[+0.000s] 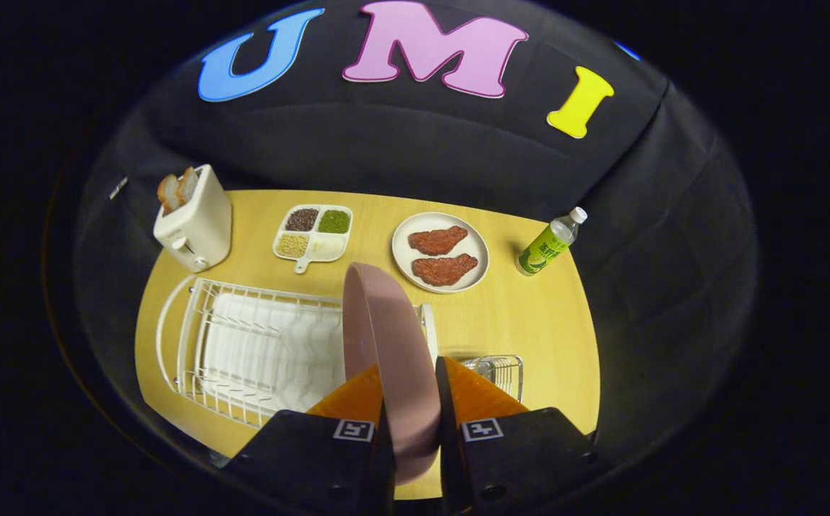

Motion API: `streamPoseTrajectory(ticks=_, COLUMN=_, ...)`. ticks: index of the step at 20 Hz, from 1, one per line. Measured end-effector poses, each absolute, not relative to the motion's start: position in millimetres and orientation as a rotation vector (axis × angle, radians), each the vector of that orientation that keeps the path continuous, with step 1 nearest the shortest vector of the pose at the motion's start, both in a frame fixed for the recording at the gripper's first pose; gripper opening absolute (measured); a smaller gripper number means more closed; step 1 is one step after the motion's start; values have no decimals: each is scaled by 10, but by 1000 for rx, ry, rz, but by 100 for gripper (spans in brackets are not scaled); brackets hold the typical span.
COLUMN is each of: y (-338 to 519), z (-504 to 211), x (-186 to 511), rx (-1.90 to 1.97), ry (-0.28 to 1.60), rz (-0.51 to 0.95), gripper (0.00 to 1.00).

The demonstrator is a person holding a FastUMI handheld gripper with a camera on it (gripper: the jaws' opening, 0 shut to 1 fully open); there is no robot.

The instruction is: Take the plate from the dish rack, then take the spoon from the basket and place it into the plate.

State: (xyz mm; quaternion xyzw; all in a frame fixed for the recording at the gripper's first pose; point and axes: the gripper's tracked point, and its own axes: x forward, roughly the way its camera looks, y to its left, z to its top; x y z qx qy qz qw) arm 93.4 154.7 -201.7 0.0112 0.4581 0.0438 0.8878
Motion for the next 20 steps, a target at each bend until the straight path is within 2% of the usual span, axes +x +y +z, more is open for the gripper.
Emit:
streamPoseTrajectory(ticks=4, y=1590, z=-1813, x=514, rx=200, ry=944, rz=175, gripper=29)
streamPoseTrajectory(ticks=9, y=1651, z=-1899, x=-214, rx=281, ry=938, rz=276, gripper=29)
streamPoseTrajectory(ticks=14, y=1721, z=-2459, x=-957, rx=364, ry=1017, rz=302, gripper=29)
streamPoseTrajectory(ticks=20, y=1858, z=-3252, x=-1438, rx=471, ry=1102, rz=318, gripper=29)
